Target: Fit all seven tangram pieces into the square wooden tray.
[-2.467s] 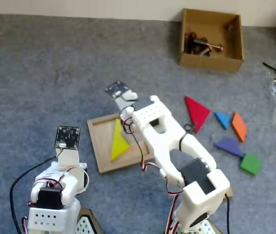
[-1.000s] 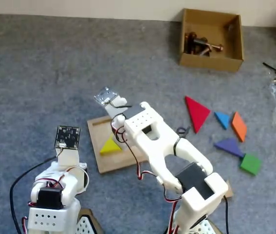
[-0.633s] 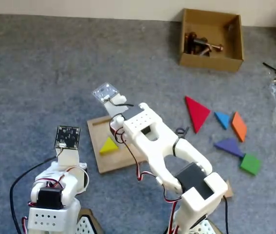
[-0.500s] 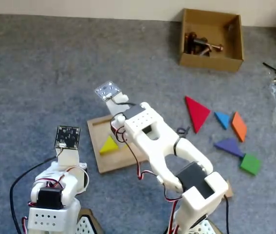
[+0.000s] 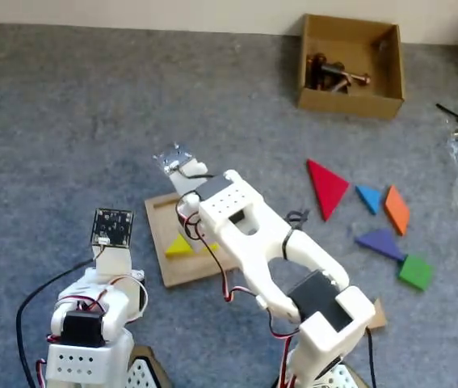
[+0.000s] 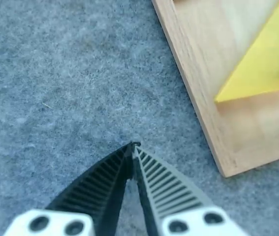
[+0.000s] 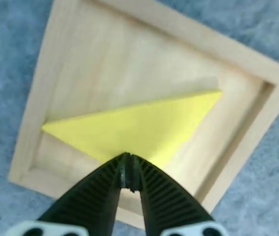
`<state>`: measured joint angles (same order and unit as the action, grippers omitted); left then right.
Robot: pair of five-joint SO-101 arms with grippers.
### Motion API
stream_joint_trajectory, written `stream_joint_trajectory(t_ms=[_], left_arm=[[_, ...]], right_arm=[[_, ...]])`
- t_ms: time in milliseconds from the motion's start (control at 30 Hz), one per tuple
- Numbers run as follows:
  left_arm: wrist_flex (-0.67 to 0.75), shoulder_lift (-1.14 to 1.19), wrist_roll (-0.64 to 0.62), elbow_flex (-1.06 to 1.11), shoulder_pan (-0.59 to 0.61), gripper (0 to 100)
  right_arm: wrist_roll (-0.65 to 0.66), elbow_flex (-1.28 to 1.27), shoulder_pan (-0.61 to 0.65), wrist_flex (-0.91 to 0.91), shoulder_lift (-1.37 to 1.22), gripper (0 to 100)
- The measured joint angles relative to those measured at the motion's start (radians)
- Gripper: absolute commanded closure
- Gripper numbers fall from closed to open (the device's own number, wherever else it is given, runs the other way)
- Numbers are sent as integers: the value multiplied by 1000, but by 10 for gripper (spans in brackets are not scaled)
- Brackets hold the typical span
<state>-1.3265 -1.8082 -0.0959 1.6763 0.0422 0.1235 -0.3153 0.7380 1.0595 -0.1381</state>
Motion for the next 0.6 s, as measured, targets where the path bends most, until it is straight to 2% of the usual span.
stream_joint_trajectory(t_ms=[167,467,600], left_arm=[[0,0,0,0,0,995],[0,0,0,0,0,995],[0,0,0,0,0,995]], right_arm=[[0,0,15,23,54,992],[0,-80,143,26,72,992],[0,-80,161,26,72,991]])
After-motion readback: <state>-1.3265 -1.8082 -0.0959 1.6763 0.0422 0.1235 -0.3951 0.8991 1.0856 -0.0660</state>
